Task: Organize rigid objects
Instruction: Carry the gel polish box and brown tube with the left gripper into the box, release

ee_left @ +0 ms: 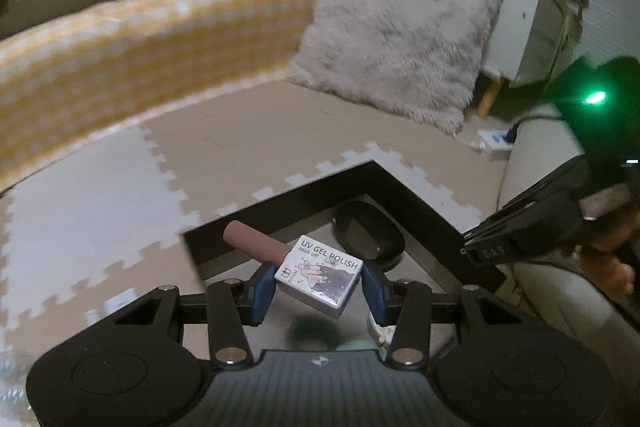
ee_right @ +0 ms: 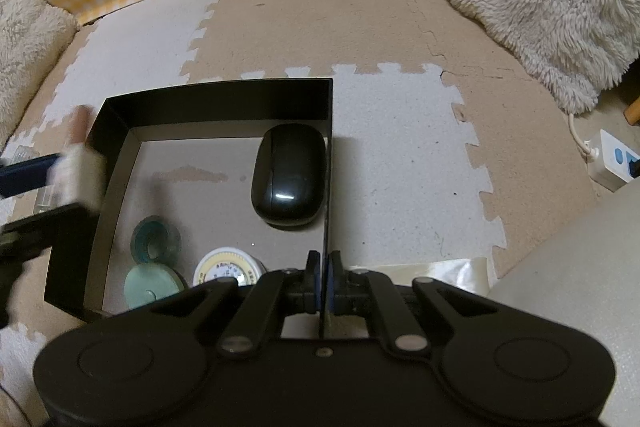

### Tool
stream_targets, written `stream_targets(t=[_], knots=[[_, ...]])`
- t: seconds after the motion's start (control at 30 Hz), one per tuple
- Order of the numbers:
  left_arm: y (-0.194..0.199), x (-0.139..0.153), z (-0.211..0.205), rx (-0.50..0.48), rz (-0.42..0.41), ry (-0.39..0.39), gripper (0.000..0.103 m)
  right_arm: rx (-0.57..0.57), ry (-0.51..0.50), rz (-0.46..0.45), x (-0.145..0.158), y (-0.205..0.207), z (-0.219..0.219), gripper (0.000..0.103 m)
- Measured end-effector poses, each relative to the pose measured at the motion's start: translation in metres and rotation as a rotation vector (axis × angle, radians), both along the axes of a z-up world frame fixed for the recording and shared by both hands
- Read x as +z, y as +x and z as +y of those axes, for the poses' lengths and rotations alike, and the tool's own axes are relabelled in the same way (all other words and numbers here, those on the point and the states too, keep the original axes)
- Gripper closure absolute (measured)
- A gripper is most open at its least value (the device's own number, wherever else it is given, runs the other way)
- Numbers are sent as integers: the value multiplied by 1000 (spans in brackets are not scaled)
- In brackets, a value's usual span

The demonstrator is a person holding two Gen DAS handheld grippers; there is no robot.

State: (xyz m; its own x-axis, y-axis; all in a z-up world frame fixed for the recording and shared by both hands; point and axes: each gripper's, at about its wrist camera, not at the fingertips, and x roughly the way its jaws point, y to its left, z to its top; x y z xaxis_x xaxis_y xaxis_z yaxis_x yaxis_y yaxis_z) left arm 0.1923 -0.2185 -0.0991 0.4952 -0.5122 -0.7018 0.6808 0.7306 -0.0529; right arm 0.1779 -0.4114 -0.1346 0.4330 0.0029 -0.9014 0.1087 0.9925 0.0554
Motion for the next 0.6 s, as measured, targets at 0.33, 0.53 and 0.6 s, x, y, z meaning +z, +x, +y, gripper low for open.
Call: stream_targets(t=[0.33,0.53,0.6], knots=[[23,-37,-52,-144,27,123,55,-1,-3,0,0,0,1,99],[32,-52,-67,-150,42,140,54,-1,-6,1,1,0,2,99],[32,-53,-69,-148,61,142,49,-2,-3,0,1,0,1,99]])
